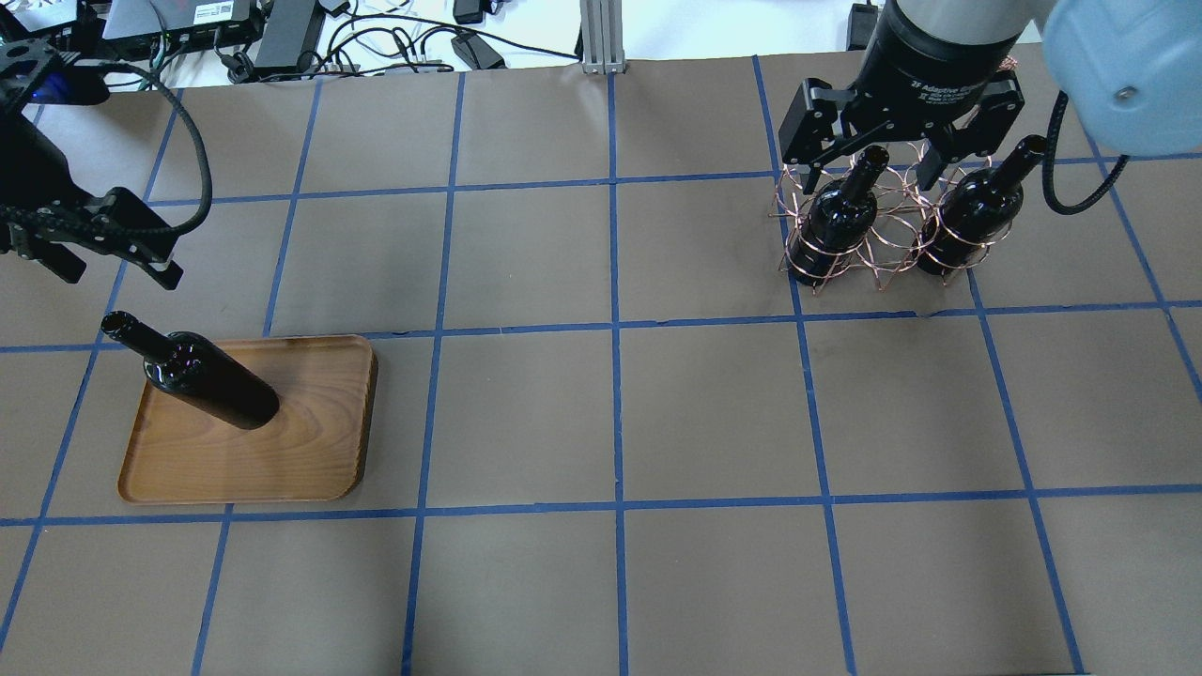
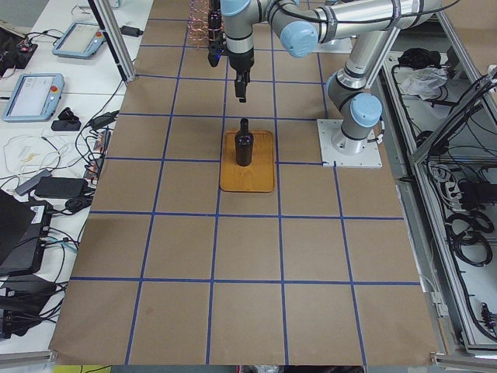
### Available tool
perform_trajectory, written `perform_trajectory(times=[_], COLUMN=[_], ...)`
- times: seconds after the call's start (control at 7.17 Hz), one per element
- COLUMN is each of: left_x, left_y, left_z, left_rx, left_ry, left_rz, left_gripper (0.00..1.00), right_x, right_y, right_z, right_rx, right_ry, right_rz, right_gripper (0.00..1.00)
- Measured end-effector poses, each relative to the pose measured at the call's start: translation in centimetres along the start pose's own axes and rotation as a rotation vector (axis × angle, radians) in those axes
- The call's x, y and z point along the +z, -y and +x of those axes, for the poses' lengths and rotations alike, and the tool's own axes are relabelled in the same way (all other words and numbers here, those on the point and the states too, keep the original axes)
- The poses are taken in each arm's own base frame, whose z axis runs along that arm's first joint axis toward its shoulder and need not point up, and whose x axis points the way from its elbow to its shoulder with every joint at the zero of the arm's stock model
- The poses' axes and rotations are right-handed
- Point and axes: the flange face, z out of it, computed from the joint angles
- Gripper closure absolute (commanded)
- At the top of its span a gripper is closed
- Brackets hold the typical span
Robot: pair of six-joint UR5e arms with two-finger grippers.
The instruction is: Take wine from basket and place on tray
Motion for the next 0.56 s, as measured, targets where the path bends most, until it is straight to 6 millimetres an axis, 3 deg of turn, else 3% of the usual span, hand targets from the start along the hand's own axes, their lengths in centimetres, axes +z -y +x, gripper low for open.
perform_trajectory(times=[0.56], left_x=[-1.6], left_y=[0.6], left_z=[10.9], left_rx=[-0.049], left_ry=[0.022], left_rz=[0.076], left_gripper=[0.0], right_x=[0.0], right_y=[0.0], right_z=[0.0], right_rx=[0.0], right_ry=[-0.002], right_rz=[0.001], right_gripper=[0.0])
